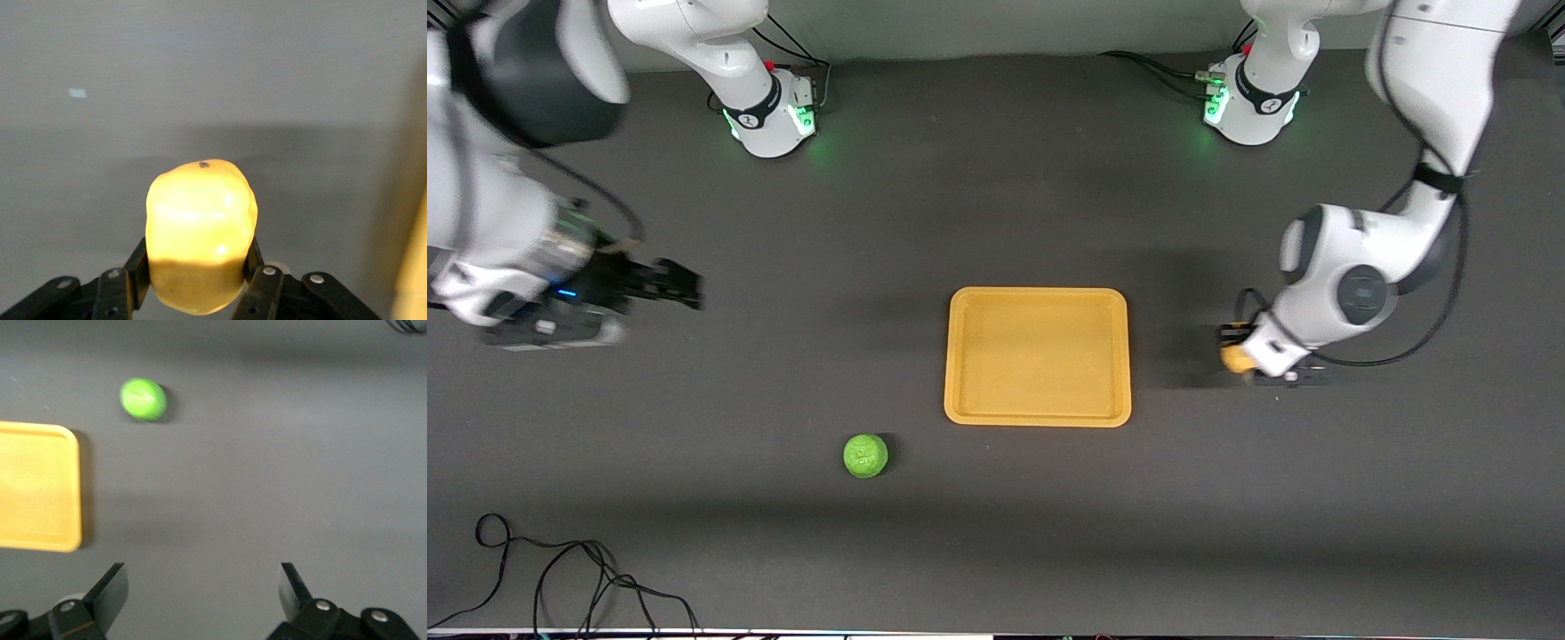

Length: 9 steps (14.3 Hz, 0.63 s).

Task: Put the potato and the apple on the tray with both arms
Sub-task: 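Lower the potato onto the tray while the right gripper grasps the apple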

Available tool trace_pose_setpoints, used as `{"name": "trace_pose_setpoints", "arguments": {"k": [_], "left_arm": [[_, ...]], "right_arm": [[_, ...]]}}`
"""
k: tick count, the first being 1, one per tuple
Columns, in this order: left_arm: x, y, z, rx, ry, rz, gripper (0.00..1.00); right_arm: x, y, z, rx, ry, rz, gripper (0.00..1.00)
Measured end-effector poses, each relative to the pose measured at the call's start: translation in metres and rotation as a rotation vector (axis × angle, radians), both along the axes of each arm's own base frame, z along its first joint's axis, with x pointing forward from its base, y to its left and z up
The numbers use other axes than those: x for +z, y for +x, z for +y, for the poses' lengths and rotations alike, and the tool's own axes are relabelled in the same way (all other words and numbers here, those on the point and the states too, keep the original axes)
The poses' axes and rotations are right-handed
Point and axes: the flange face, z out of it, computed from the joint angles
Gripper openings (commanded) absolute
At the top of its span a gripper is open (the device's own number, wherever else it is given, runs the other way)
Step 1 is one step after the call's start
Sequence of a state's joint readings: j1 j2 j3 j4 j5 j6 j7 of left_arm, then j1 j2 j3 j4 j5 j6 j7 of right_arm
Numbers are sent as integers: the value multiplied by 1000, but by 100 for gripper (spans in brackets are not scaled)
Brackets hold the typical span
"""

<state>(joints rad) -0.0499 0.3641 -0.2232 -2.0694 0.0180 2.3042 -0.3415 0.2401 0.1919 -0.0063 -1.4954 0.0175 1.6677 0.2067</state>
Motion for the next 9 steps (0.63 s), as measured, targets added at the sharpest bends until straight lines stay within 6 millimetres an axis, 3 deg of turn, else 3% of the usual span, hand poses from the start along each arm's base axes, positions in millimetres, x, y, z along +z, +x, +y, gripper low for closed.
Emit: {"name": "trace_pose_setpoints", "arguments": {"k": [2,5,7,9], "left_arm": [[15,-12,-68,44,11,-1,4],[11,-47,-150,54,19,7,4],[-5,-65,-181,48,18,11,4],[-21,-69,-191,55,4,2,6]], "right_arm": [[-11,22,49,-3,3,-17,100],[-45,53,82,4,0,-9,100],[-71,68,87,4,4,-22,100],[-108,83,92,3,7,-34,100]]}}
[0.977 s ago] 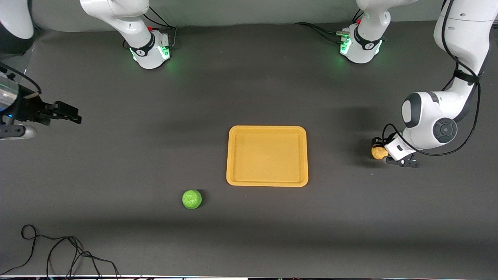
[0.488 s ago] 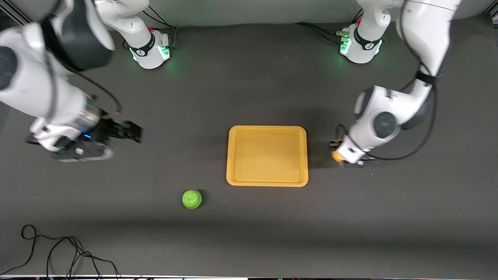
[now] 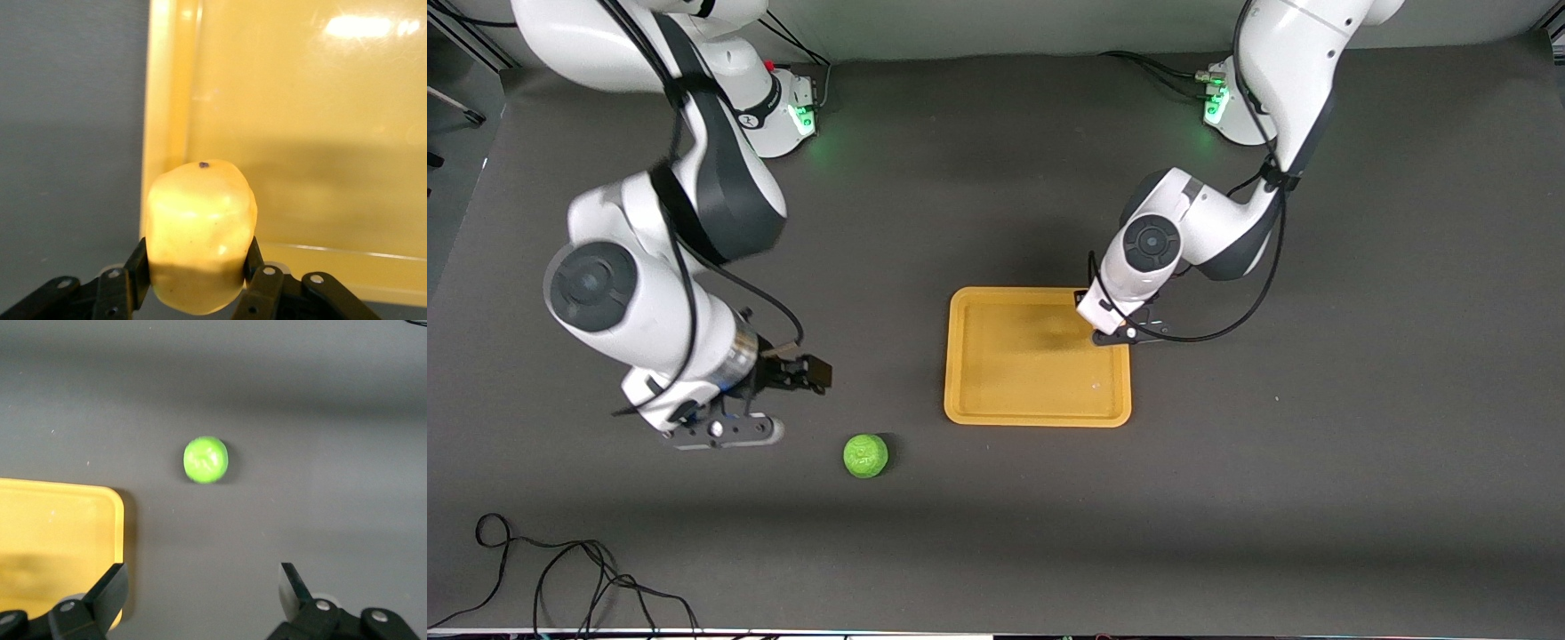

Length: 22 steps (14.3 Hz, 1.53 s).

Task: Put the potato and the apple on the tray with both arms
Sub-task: 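Lower the potato onto the tray while the right gripper grasps the apple, then open the left gripper and withdraw while the right gripper lifts the apple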

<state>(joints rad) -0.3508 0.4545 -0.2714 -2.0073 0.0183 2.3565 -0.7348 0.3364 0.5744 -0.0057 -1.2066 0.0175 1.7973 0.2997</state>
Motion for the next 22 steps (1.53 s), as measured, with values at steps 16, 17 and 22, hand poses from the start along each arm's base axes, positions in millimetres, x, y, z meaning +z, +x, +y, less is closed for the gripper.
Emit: {"name": "trace_pose_setpoints", "arguments": {"k": [16,17,22], "left_arm": [[4,48,9,88,-43,-92,100],[19,58,14,101,-43,-105,100],[160,88,78,71,54,-55,100]], "right_arm": [[-258,31,8,-7,14,-63,61],[-259,30,10,-5,13,-61,54],[-221,34,24,11,23,-89,53]]}}
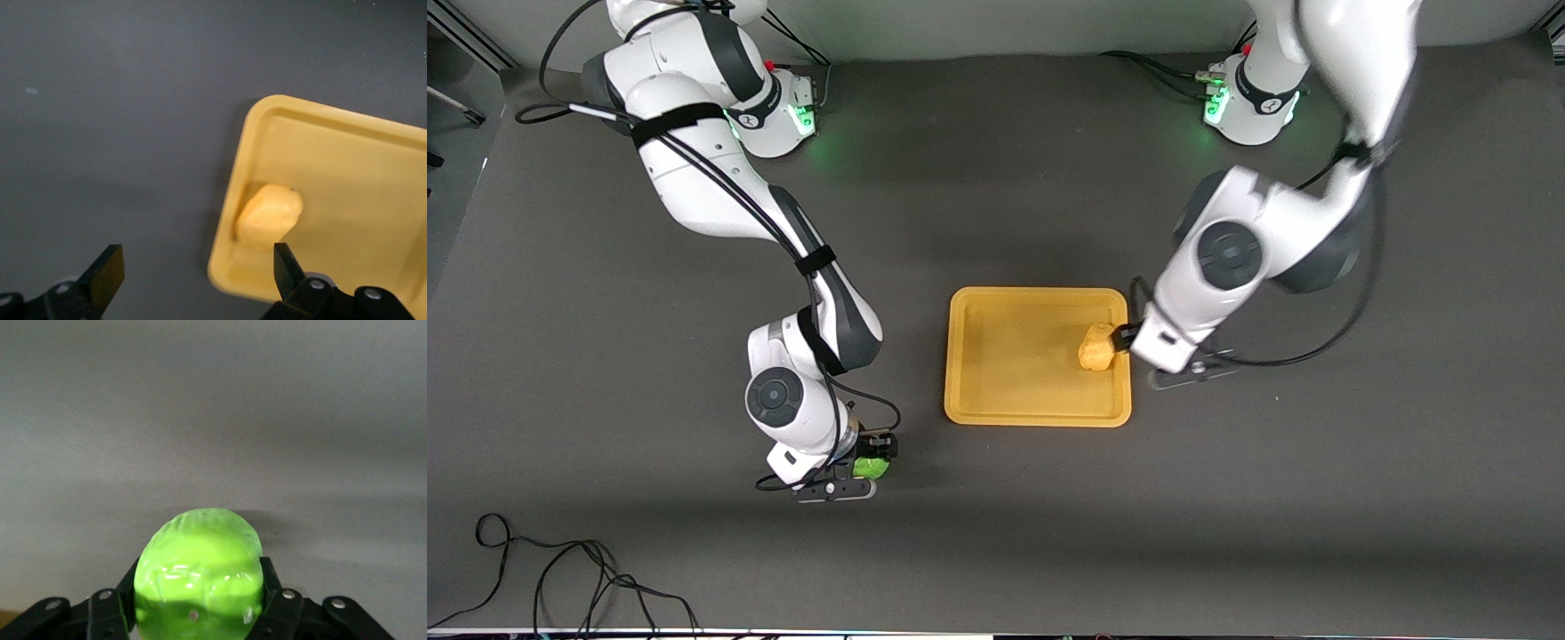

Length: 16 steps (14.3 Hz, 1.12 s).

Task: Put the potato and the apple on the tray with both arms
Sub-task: 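Open the left gripper and withdraw while the right gripper lifts the apple, then carry the green apple over the tray and lower it with the right gripper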

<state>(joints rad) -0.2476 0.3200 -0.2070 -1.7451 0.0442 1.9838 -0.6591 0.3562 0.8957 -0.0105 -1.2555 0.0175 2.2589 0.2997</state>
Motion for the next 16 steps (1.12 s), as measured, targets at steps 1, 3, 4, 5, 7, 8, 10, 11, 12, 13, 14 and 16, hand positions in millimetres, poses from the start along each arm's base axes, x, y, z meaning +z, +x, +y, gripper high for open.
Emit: {"name": "trace_pose_setpoints", "arguments": {"k": [1,3,4,5,7,8,10,11,12,13,14,16], "left_arm": [[27,1,20,-30,12,13,100],[71,3,67,-74,25,33,100],[86,4,91,-99,26,49,100],[100,6,114,-124,24,60,100],[123,8,148,-166,11,32,100],[135,7,160,-186,-3,6,100],[157,-4,186,-233,-37,-29,100],[162,-13,199,-274,-41,-34,100],[164,-22,210,-308,-41,-33,100],[165,-30,217,-326,-39,-32,99],[166,-37,222,-332,-36,-33,99],[167,-50,226,-339,-29,-40,99]], "right_arm": [[26,2,-2,-2,-3,5,53],[98,-1,-6,-6,-11,21,53],[138,-7,-8,-5,-12,29,53],[177,-17,-9,-2,-13,37,53],[237,-44,3,-4,-7,57,53],[255,-60,22,-20,0,58,53],[264,-95,87,-54,12,57,53],[260,-115,123,-78,15,63,53],[253,-134,157,-105,16,70,53],[244,-149,186,-125,18,73,53],[233,-161,211,-140,18,77,53],[202,-171,245,-162,18,80,53]]}}
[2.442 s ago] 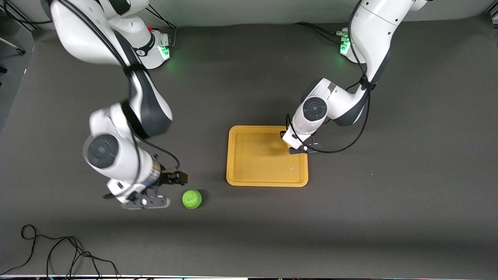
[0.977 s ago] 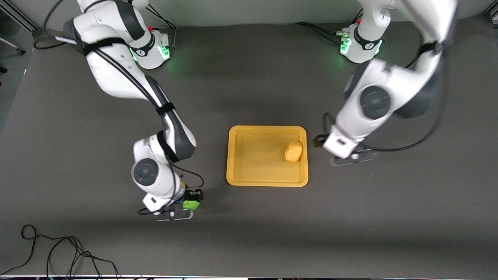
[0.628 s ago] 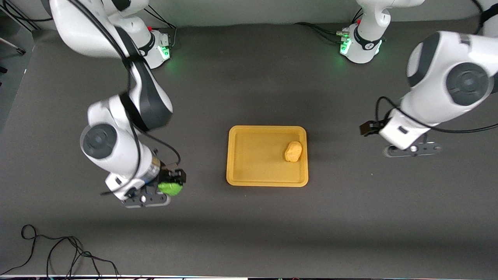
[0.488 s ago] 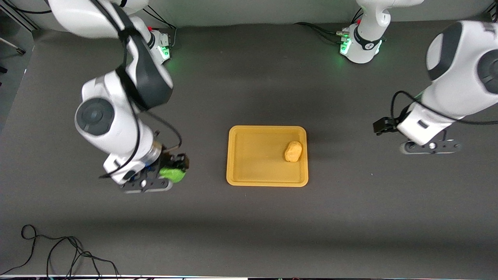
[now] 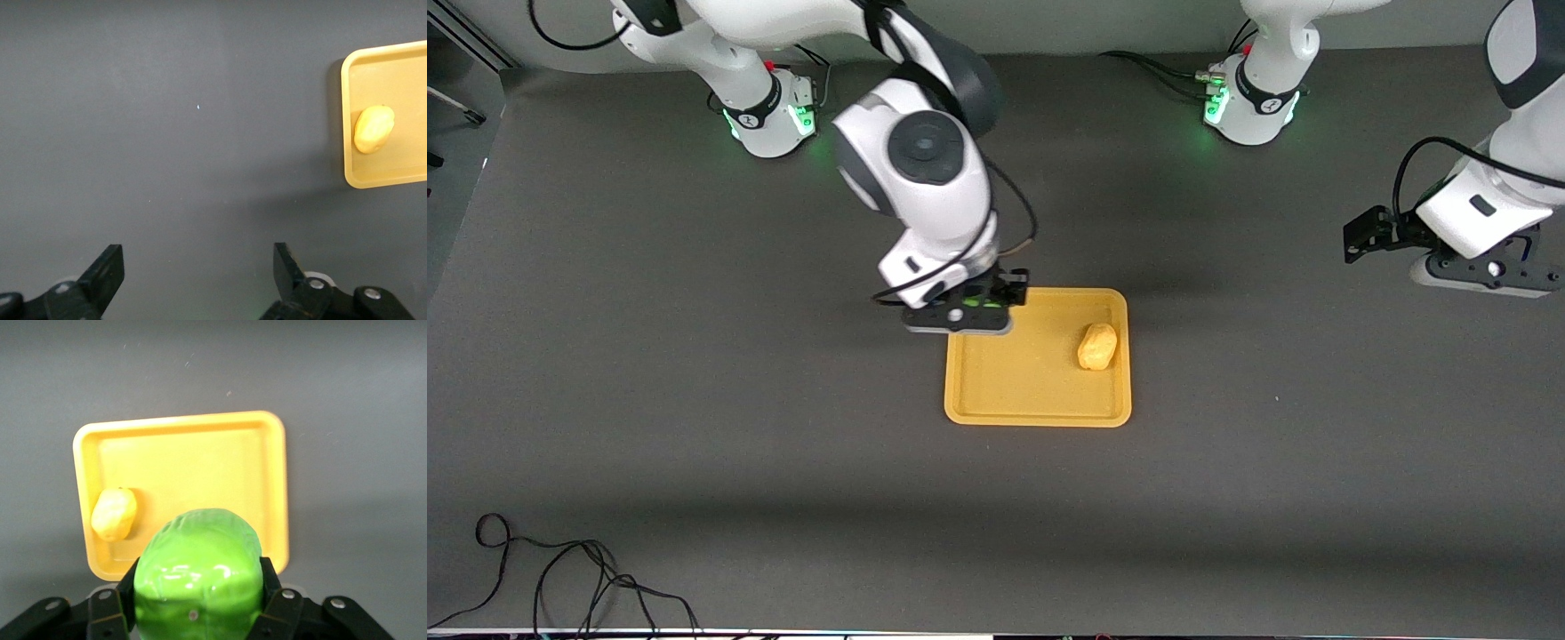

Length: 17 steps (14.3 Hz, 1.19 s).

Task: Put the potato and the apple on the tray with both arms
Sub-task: 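Carry the green apple over the tray and lower it with the right gripper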

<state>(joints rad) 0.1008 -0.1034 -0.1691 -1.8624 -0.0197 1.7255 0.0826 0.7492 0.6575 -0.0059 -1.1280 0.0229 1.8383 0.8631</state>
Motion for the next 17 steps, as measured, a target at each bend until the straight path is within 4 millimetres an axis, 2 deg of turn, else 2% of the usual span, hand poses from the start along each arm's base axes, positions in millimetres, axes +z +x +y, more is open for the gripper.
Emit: {"name": "trace_pose_setpoints", "arguments": {"k": [2,4,6,8,9,11,12,13,17], "left_arm": [[-2,-12,3,3,5,-7,99],[-1,-19,13,-20,6,-3,99],[2,-22,33,-63,0,3,99],[4,-23,52,-84,-5,1,99],[4,-21,57,-86,-6,3,99],[5,-15,64,-82,-11,36,99],[6,-10,67,-83,-10,55,99],[7,-4,69,-86,-6,76,100],[2,20,71,-94,-5,114,100]], "right_arm": [[-45,3,20,-10,11,-12,53],[-101,9,32,-20,7,-32,53],[-155,13,37,-35,-12,-64,53],[-195,15,38,-39,-19,-79,54],[-209,16,38,-39,-21,-80,54],[-223,17,37,-40,-25,-79,55],[-224,17,37,-40,-25,-80,74],[-224,17,37,-41,-24,-81,100],[-218,19,39,-42,-16,-89,100]]}}
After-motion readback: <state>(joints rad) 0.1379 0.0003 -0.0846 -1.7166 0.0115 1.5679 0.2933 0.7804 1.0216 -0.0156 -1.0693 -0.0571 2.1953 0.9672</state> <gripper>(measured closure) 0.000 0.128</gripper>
